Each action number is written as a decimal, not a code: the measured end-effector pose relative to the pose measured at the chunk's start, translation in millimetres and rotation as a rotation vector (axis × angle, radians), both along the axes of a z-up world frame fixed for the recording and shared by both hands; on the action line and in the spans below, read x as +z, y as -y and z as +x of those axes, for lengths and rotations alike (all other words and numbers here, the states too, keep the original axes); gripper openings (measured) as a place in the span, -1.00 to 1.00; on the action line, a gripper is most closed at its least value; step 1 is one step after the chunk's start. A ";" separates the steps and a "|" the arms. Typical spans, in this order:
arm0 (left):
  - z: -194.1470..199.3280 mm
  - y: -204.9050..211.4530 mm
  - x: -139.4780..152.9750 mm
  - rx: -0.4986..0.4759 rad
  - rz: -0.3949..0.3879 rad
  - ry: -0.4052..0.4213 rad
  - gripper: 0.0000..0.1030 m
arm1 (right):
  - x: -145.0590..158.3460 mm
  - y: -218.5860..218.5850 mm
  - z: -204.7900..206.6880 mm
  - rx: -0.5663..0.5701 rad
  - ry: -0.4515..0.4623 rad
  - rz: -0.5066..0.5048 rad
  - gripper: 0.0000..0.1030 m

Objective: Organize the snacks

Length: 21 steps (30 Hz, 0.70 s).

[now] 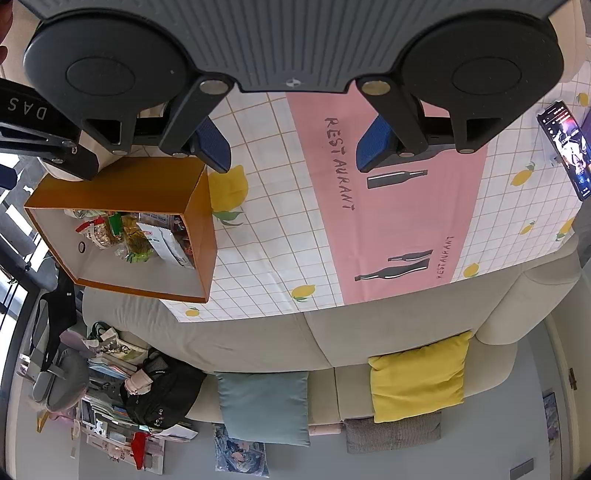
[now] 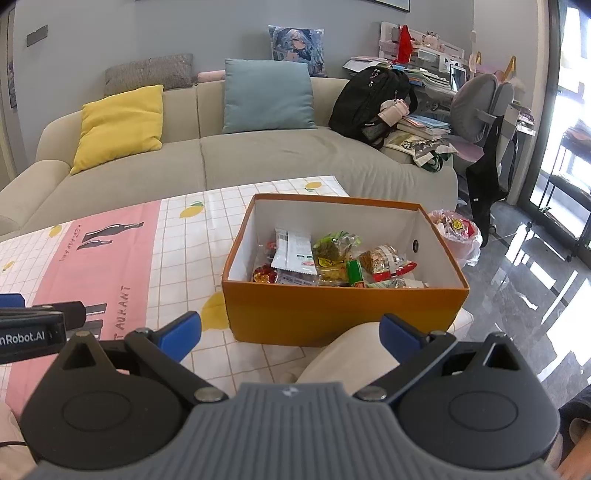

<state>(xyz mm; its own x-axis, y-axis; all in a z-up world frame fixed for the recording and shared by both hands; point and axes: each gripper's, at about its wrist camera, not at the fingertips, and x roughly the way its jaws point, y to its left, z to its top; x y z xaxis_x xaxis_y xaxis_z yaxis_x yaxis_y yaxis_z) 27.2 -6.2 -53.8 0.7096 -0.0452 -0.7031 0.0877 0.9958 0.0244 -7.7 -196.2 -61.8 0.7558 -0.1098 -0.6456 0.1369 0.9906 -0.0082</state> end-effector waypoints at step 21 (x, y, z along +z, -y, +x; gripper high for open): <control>-1.0 -2.7 2.0 -0.006 0.007 0.012 0.76 | 0.4 -2.7 -1.8 0.013 0.006 -0.010 0.94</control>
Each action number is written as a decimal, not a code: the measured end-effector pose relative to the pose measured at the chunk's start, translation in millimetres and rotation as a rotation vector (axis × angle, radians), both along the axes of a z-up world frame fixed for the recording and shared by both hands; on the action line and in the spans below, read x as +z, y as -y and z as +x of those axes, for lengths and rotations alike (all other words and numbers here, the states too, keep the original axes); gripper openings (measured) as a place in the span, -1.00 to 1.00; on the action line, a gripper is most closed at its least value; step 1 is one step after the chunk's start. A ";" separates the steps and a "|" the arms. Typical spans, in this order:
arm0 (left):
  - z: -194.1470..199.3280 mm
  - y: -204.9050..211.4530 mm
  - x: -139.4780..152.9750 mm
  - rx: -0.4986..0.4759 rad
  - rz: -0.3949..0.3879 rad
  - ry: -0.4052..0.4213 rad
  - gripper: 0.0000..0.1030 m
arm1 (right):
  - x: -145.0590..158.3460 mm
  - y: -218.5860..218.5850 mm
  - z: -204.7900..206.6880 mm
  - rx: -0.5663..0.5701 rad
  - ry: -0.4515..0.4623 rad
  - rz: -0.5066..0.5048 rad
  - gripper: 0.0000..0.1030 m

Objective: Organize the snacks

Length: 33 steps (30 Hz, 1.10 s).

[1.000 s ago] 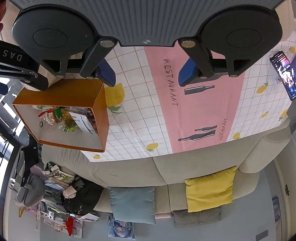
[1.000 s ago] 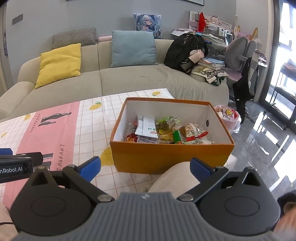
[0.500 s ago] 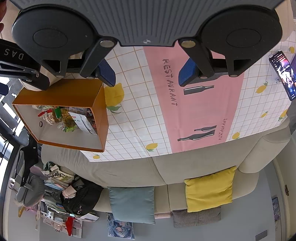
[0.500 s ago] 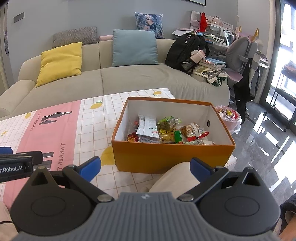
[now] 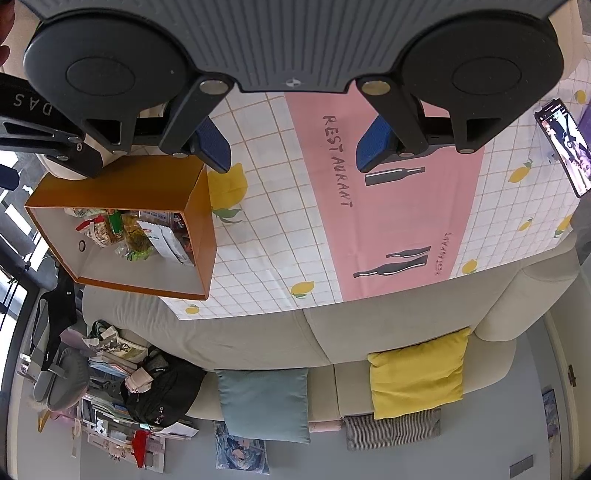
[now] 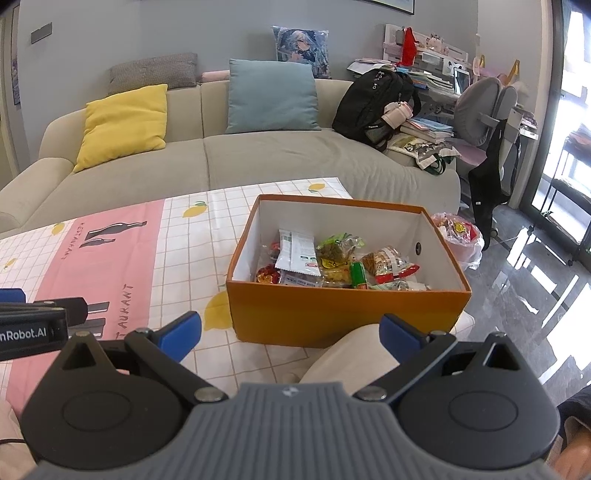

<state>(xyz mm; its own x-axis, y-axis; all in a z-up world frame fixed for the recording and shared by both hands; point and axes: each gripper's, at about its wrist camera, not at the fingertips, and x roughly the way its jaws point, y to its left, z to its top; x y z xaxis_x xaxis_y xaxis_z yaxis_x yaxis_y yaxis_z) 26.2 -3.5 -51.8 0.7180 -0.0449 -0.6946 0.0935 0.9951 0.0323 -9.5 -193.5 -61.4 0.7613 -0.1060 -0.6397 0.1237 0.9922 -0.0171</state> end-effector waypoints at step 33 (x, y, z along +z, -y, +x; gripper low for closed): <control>-3.8 0.5 5.1 -0.001 0.012 0.023 0.76 | 2.1 -7.6 -1.0 0.022 -0.002 -0.010 0.94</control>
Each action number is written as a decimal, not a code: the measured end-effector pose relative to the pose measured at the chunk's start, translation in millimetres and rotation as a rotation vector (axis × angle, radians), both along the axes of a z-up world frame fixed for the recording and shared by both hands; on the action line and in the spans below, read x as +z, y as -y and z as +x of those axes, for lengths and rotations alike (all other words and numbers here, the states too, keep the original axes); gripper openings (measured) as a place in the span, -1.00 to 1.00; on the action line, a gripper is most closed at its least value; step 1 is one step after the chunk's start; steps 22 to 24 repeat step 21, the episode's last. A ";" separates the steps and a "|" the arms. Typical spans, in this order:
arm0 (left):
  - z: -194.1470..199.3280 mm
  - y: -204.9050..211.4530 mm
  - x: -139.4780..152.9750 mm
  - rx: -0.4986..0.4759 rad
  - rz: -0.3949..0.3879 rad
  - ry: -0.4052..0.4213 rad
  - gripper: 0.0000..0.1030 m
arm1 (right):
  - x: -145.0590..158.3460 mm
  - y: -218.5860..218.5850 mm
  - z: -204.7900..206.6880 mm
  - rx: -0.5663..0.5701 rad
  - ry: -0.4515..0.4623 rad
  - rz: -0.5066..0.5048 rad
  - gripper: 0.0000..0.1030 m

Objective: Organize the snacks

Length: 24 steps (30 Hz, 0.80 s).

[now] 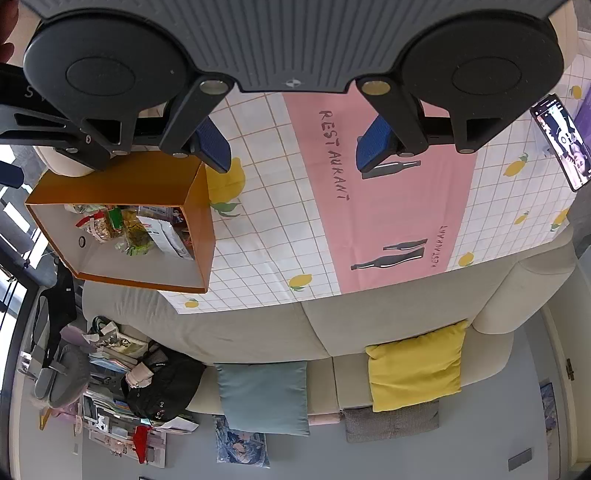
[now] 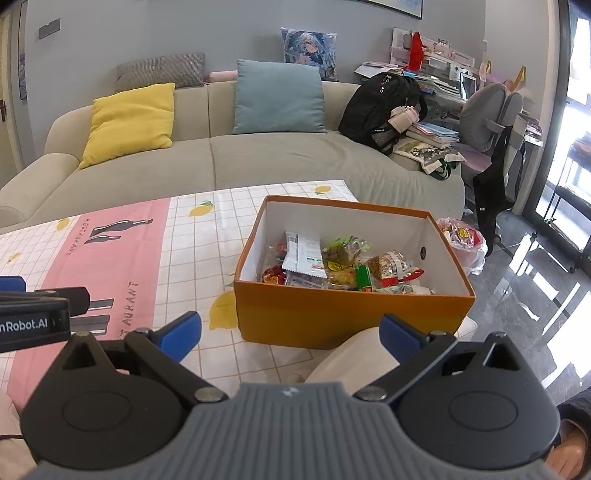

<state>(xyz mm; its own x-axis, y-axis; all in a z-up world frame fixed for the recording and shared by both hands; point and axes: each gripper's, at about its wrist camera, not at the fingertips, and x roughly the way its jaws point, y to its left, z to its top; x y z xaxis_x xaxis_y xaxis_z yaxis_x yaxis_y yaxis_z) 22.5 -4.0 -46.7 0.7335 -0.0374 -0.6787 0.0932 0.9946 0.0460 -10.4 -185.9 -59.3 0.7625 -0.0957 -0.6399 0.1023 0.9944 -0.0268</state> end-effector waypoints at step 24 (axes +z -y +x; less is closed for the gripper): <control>-1.2 0.5 1.2 0.004 -0.006 0.001 0.76 | -0.9 -0.4 0.5 0.000 -0.005 0.001 0.94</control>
